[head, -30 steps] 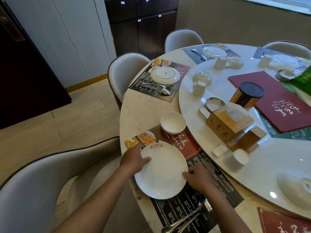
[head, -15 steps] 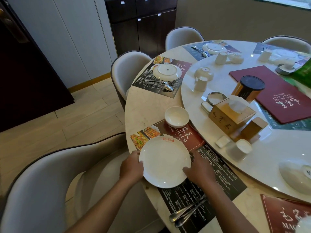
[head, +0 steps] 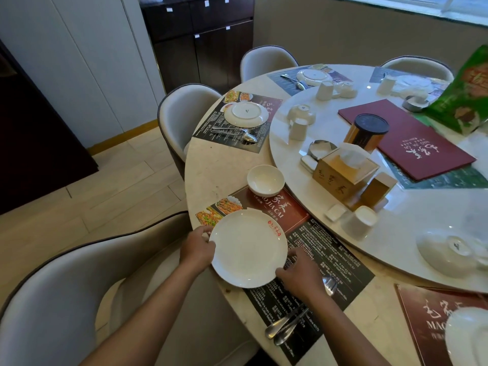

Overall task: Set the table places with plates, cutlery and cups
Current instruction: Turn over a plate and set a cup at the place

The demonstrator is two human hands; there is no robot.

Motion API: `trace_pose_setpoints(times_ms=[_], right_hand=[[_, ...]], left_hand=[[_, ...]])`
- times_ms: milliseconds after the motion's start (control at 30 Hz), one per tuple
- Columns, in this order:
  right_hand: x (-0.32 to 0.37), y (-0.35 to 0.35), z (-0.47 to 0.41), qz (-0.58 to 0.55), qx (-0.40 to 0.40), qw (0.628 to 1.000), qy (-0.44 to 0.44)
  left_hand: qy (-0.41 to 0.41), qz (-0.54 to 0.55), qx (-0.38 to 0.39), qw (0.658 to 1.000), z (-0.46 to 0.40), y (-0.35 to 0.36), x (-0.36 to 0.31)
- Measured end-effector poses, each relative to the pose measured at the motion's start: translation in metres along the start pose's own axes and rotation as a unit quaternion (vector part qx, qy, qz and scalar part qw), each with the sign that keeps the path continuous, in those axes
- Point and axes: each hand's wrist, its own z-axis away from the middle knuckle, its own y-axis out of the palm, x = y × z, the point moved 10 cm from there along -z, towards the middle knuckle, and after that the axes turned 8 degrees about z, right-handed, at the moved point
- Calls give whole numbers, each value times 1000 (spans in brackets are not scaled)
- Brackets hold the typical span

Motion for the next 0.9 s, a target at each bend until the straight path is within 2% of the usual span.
trace_pose_setpoints(times_ms=[133, 467, 700, 767, 833, 900], right_hand=[[-2, 6, 0, -60, -9, 998, 4], [-4, 17, -1, -106, 15, 994, 11], [-1, 10, 2, -114, 0, 993, 9], [-4, -6, 10, -88, -47, 995, 11], [-7, -33, 24, -22, -136, 990, 5], [-11, -59, 44, 52, -233, 971, -11]], left_hand=[[-28, 4, 46, 999, 3, 7, 14], [-16, 35, 41, 998, 1, 6, 19], [-9, 18, 29, 999, 6, 4, 12], [25, -53, -20, 998, 21, -5, 0], [127, -147, -87, 977, 49, -10, -26], [242, -176, -91, 950, 87, 8, -55]])
